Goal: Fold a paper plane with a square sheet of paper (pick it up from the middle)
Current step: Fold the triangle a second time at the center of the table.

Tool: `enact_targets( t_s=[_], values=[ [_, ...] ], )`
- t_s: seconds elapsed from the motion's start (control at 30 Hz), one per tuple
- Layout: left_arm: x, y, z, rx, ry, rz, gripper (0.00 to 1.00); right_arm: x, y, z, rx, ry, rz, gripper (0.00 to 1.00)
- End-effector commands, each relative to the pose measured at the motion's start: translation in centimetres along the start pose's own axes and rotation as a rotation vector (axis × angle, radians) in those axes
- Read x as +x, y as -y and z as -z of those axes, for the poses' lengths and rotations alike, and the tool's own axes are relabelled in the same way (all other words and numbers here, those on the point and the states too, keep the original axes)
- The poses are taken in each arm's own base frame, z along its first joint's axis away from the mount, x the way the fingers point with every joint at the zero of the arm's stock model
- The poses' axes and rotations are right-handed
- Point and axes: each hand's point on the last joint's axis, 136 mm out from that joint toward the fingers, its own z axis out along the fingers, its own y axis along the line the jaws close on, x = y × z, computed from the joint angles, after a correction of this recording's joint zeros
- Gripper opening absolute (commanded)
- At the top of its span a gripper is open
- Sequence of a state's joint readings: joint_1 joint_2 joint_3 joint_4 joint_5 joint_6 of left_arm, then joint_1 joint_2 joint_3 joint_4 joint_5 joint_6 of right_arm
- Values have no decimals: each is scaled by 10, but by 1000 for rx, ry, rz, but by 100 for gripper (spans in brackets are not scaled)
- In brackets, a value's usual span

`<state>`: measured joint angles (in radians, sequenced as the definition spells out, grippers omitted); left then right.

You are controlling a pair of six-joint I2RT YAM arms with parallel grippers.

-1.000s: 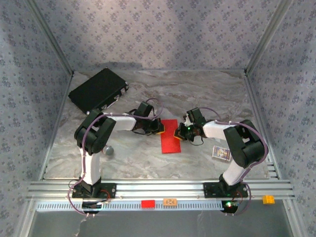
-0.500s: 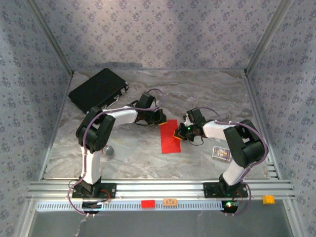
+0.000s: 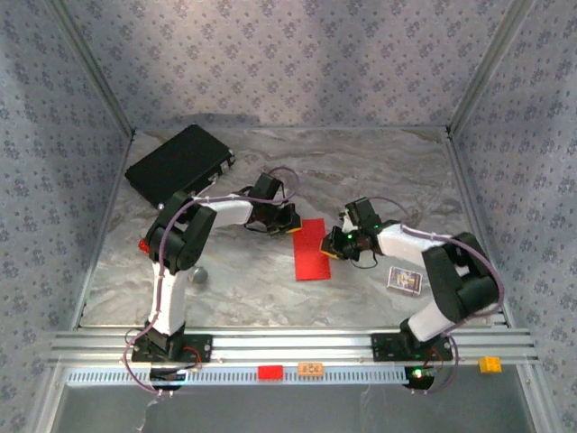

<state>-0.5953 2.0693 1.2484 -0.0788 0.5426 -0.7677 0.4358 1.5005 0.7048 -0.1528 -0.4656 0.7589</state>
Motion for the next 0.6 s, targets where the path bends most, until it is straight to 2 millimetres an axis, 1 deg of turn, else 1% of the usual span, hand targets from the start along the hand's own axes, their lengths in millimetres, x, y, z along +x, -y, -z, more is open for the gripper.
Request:
enact_targets(
  t_s=[0.0, 0.1, 0.23, 0.37, 0.47, 0.57],
  values=[
    [12, -28, -8, -62, -33, 42, 4, 13, 9, 21, 43, -5, -44, 27],
    [15, -30, -9, -61, -40, 47, 4, 27, 15, 25, 25, -29, -91, 30],
    [17, -31, -8, -60, -40, 53, 4, 47, 15, 22, -20, -88, -134, 31],
    [16, -29, -7, -55, -36, 51, 4, 64, 23, 20, -19, -127, -159, 32],
    [16, -29, -7, -54, -37, 52, 4, 72, 26, 15, -32, -150, -179, 33],
    [16, -28, -7, -49, -36, 55, 4, 76, 29, 10, -34, -159, -185, 34]
  ],
)
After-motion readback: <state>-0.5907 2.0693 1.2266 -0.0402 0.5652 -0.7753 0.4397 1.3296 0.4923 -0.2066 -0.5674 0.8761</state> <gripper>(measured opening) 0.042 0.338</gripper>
